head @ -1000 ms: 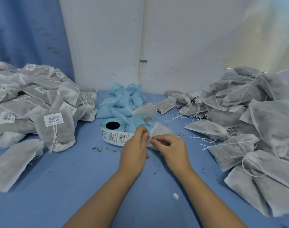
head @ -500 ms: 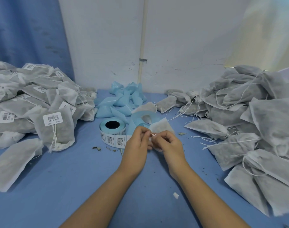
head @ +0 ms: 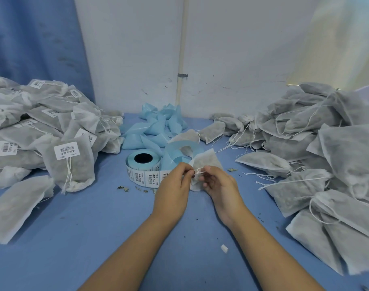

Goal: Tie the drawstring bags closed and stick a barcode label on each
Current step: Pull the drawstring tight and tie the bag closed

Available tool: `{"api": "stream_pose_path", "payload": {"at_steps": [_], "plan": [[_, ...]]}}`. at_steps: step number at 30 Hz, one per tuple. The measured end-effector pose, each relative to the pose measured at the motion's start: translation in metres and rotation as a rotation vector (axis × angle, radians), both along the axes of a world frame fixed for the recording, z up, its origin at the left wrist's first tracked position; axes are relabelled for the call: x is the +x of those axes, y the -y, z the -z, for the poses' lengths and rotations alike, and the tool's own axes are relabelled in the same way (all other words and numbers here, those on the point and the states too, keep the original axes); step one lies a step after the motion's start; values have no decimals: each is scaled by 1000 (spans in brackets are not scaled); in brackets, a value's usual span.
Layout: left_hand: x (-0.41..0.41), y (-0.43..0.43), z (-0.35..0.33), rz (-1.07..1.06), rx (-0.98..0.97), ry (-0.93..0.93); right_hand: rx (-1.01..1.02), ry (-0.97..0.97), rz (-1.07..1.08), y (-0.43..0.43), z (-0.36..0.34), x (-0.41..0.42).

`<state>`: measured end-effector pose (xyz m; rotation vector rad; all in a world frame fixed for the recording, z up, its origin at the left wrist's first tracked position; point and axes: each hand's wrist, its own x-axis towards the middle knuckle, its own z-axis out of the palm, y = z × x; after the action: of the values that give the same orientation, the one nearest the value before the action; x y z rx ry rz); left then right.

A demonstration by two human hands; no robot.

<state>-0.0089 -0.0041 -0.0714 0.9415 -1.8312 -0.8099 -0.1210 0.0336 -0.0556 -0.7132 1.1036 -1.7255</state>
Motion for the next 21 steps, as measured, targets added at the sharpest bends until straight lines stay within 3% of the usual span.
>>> {"api": "stream_pose_path", "payload": {"at_steps": [14, 21], "plan": [[-2, 3, 5, -29, 21, 6, -26, 51, 58, -2, -2, 0], [-5, 5, 8, -57, -3, 48, -25, 249, 115, -1, -2, -4]]}}
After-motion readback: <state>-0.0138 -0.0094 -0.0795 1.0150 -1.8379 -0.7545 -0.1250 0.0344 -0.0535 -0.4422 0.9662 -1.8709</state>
